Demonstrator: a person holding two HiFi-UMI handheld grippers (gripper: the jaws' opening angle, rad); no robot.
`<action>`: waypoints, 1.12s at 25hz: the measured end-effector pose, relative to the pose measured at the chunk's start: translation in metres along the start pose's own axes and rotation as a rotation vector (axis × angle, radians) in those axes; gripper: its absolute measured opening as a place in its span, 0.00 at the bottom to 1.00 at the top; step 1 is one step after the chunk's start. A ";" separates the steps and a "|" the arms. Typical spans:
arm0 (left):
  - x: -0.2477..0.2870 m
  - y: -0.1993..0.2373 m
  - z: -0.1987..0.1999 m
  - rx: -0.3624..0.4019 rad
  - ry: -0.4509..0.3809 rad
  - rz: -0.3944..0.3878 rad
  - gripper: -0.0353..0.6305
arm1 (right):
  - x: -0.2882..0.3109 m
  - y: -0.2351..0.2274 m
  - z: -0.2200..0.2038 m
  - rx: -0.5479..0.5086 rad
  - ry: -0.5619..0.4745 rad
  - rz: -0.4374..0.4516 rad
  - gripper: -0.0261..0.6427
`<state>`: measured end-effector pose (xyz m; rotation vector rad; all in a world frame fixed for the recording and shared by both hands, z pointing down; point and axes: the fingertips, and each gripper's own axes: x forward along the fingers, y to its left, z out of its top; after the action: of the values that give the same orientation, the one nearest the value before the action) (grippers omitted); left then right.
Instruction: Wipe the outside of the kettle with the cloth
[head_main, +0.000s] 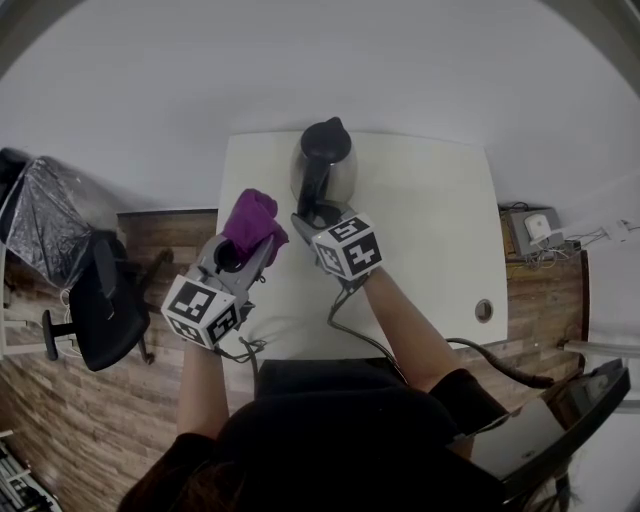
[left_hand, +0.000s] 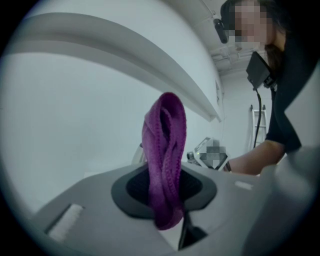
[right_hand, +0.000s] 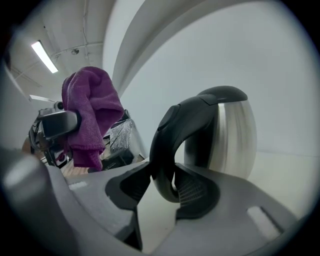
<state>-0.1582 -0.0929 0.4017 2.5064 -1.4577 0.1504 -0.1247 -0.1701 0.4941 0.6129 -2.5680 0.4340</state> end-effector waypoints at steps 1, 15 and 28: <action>0.000 0.000 0.000 0.001 0.000 -0.001 0.21 | -0.002 0.001 -0.001 -0.005 0.006 0.008 0.27; 0.015 -0.010 0.001 0.044 0.028 -0.035 0.21 | -0.056 -0.018 -0.029 -0.136 0.088 -0.002 0.26; 0.032 -0.034 0.004 0.082 0.039 -0.104 0.21 | -0.105 -0.069 -0.043 -0.075 0.063 -0.124 0.25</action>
<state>-0.1131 -0.1047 0.3997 2.6222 -1.3279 0.2439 0.0081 -0.1760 0.4911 0.7148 -2.4579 0.3087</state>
